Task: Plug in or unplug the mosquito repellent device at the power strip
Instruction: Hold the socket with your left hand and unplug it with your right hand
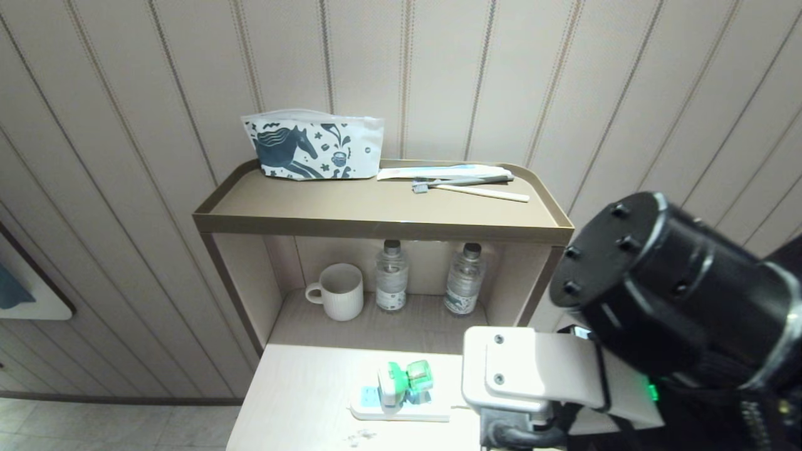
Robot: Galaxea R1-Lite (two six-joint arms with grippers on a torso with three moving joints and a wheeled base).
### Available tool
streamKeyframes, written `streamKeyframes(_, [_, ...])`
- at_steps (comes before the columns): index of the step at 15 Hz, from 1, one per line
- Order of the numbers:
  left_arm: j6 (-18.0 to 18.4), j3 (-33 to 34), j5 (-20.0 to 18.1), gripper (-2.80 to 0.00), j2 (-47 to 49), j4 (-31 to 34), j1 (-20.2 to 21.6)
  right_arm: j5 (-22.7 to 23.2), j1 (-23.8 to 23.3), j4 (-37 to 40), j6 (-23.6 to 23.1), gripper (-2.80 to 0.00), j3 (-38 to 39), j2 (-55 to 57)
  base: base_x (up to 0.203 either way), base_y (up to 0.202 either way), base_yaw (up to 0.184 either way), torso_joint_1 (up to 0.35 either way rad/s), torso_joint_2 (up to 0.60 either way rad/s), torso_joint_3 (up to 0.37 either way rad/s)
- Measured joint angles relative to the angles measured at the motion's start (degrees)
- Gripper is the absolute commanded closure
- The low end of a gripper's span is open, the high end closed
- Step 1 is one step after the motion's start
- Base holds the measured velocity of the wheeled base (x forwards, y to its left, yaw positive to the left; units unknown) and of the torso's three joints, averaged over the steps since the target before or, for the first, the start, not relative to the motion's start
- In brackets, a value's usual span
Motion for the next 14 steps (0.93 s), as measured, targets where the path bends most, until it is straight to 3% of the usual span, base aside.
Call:
streamKeyframes(2, [0.02,0.0,0.01,0.0,0.0,0.0,-0.03,1.45,0.21,-0.46,-0.01,0.0,0.28,3.86,0.0,0.0,0.0,0.0,0.0,0.0])
streamKeyframes(6, [0.05,0.0,0.01,0.0,0.0,0.0,-0.04,9.24,-2.1,-0.65,-0.23,0.0,-3.16,11.14,0.0,0.0,0.0,0.0,0.0,0.0])
streamKeyframes(14, [0.01,0.02,0.01,0.0,0.0,0.0,-0.04,10.15,-6.66,-0.55,-0.54,0.0,-11.94,22.42,0.0,0.0,0.0,0.0,0.0,0.0])
